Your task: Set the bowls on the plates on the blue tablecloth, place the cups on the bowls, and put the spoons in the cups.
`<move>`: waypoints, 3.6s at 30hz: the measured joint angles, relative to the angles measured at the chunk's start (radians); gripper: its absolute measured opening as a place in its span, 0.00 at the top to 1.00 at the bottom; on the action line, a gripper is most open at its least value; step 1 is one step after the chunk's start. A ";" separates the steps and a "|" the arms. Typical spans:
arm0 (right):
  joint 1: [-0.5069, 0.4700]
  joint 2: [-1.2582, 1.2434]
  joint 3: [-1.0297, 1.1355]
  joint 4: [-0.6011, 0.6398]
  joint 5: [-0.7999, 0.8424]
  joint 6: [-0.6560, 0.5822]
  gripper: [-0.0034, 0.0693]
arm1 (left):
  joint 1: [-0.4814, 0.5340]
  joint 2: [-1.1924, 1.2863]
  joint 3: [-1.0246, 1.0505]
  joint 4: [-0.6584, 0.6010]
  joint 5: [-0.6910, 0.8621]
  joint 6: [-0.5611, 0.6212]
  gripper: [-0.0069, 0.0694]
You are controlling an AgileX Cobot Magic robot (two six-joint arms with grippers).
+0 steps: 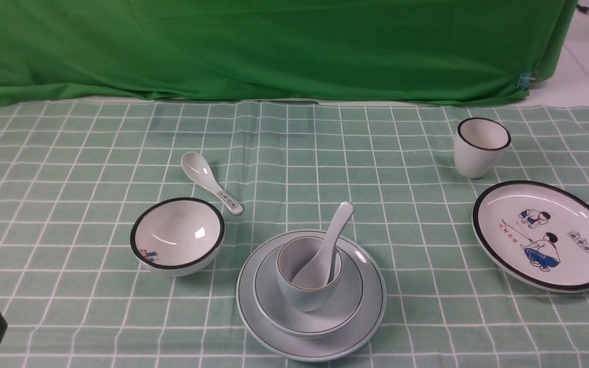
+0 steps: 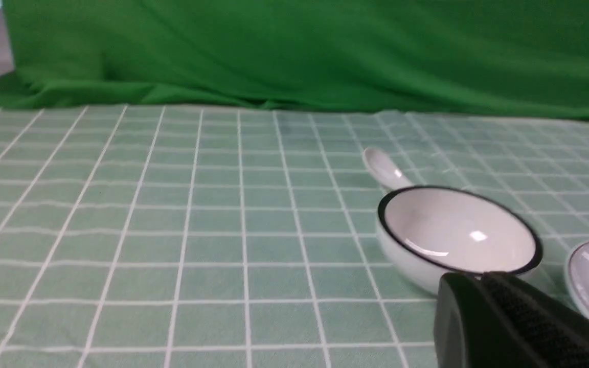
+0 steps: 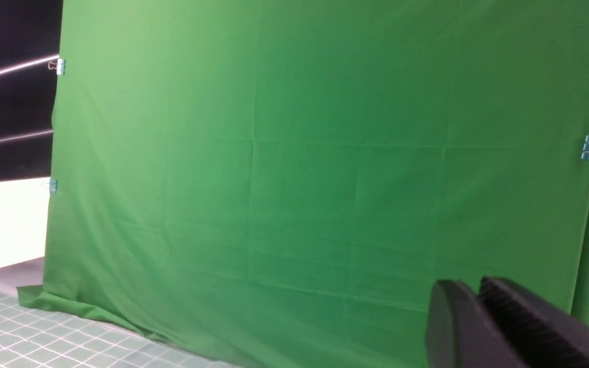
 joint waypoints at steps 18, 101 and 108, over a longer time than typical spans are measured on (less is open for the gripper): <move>0.000 0.000 0.000 0.000 0.003 0.000 0.75 | 0.020 0.000 0.008 0.038 0.042 0.000 0.89; -0.672 -0.095 0.672 0.517 -0.029 -0.333 0.63 | 0.020 -0.001 0.008 0.045 0.043 0.006 0.89; -0.672 -0.095 0.672 0.517 -0.029 -0.332 0.63 | 0.020 -0.001 0.008 0.045 0.043 0.006 0.89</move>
